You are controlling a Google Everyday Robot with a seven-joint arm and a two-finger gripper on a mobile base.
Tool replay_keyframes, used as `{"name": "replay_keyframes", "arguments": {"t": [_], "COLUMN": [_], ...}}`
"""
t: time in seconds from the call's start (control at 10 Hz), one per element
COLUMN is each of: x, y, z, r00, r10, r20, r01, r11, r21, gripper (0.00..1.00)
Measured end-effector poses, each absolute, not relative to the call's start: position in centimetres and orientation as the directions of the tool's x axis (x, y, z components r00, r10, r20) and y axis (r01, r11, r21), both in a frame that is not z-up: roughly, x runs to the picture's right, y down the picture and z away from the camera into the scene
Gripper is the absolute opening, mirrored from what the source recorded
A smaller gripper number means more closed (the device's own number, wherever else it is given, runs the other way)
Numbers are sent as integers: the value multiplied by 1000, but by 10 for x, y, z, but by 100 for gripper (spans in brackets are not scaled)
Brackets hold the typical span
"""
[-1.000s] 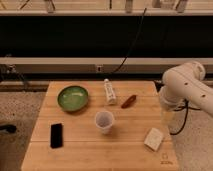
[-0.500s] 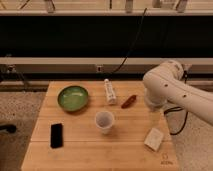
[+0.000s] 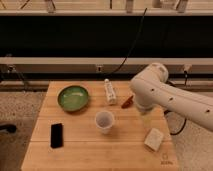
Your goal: Pick up the ceramic cup
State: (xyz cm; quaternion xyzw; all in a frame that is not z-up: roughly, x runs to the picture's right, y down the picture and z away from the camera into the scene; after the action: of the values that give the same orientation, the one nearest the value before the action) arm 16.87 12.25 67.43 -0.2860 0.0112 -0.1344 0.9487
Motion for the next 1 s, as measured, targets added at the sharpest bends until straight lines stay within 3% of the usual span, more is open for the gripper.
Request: {"name": "replay_keyframes", "arguments": {"t": [1.0], "x": [80], "y": [142], "z": [676], "r00": [892], "r10": [-414], "r20": [181], "r01": [444], "r11": [727], "r21": [-524], "gripper": [80]}}
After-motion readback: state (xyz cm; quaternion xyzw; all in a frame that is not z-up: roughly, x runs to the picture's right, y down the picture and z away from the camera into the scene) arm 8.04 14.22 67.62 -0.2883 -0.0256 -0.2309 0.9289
